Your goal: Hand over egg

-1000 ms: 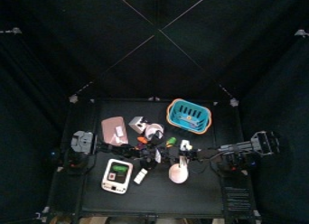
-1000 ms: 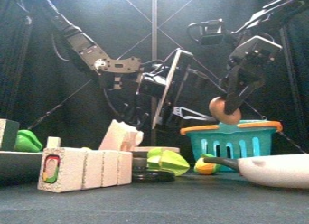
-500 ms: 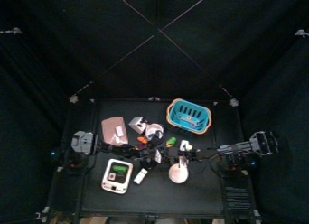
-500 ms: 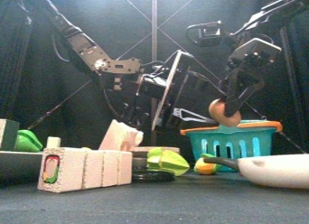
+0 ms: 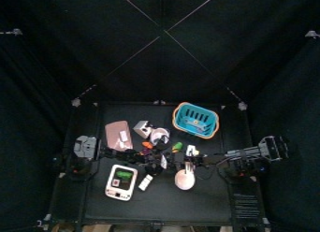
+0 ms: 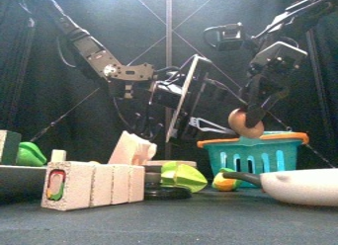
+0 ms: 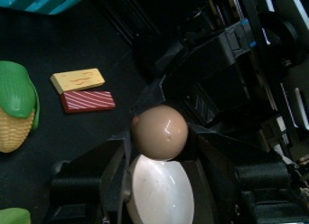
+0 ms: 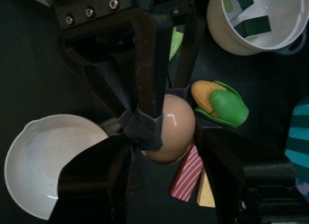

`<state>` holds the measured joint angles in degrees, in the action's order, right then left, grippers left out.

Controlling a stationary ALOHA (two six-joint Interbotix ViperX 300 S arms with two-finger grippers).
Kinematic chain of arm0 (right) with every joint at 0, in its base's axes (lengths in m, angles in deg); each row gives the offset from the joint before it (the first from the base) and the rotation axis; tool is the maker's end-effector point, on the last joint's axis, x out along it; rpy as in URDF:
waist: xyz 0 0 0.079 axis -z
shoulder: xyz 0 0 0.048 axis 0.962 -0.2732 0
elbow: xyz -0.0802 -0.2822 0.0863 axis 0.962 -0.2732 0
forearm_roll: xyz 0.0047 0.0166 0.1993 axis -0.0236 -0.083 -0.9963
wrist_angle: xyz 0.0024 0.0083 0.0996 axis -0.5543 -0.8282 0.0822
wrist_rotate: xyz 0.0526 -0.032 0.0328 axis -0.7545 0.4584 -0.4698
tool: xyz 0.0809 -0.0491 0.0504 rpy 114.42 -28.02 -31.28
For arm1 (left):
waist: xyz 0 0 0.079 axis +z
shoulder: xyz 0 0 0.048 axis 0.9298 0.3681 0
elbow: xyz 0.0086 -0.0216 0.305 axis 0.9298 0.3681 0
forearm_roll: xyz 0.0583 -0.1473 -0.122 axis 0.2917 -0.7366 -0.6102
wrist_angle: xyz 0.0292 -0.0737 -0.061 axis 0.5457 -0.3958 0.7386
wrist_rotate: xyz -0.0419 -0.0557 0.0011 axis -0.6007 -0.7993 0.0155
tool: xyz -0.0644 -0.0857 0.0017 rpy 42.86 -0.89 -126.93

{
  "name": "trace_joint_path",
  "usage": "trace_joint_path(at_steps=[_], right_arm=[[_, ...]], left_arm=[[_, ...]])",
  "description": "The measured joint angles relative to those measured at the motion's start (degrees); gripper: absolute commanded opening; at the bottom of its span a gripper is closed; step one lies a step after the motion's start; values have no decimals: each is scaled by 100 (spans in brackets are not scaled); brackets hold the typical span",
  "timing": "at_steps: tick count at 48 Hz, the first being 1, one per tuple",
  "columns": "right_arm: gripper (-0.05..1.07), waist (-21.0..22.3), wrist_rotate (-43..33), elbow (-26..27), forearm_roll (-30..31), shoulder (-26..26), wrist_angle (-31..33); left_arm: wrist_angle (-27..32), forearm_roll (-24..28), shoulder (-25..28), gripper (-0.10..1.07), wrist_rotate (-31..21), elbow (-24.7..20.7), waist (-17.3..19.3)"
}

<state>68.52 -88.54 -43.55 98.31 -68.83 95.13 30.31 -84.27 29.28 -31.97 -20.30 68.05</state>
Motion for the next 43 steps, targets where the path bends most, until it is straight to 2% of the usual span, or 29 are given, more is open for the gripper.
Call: trace_joint_path(at_steps=[16, 33, 43], right_arm=[[94, 9, 0, 44, -114, 9, -185], [95, 0, 0, -141, -97, 193, -229], [95, 0, 0, -325, -9, 448, -149]], left_arm=[[0, -9, 0, 70, 0, 62, 0], [9, 0, -18, 69, 0, 185, 26], [-158, 229, -79, 69, 0, 343, 18]])
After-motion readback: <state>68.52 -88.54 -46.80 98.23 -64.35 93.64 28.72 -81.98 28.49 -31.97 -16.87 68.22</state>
